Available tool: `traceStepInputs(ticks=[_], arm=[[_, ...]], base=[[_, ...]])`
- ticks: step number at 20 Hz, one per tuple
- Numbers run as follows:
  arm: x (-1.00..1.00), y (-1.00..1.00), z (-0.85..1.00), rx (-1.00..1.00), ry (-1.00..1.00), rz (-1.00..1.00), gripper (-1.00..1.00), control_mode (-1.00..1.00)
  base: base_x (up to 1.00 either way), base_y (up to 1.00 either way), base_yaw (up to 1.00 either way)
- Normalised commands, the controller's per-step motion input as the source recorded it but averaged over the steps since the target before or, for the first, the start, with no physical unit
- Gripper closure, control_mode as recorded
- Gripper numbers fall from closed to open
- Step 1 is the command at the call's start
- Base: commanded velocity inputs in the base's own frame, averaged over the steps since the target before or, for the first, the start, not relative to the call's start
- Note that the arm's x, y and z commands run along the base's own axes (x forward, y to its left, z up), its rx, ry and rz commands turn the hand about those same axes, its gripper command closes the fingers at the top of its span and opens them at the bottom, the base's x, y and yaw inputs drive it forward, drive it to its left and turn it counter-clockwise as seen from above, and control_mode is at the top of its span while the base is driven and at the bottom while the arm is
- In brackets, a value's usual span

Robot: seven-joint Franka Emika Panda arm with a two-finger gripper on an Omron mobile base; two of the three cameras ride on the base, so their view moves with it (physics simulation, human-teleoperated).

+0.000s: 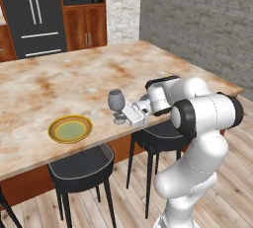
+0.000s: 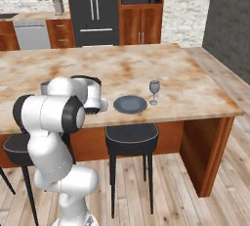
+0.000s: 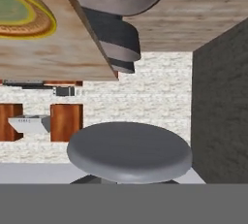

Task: Retrieve the wine glasses from the counter and place one next to each plate.

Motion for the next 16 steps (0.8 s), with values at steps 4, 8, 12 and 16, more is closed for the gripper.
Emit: traceStepInputs(ticks=[4, 8, 12, 16], arm=[[0.42, 0.0, -0.08, 0.0, -0.01, 0.0, 1.0, -1.0], [0.6, 0.07, -0.11, 0.0, 0.0, -0.01, 1.0, -1.0], [0.57, 0.26, -0.21, 0.0, 0.0, 0.0, 1.0, -1.0], [0.35, 0.16, -0.29, 0.0, -0.02, 0.0, 1.0, -1.0]], base=[[0.0, 0.0, 0.0], [0.0, 0.0, 0.0], [0.0, 0.0, 0.0], [0.0, 0.0, 0.0]])
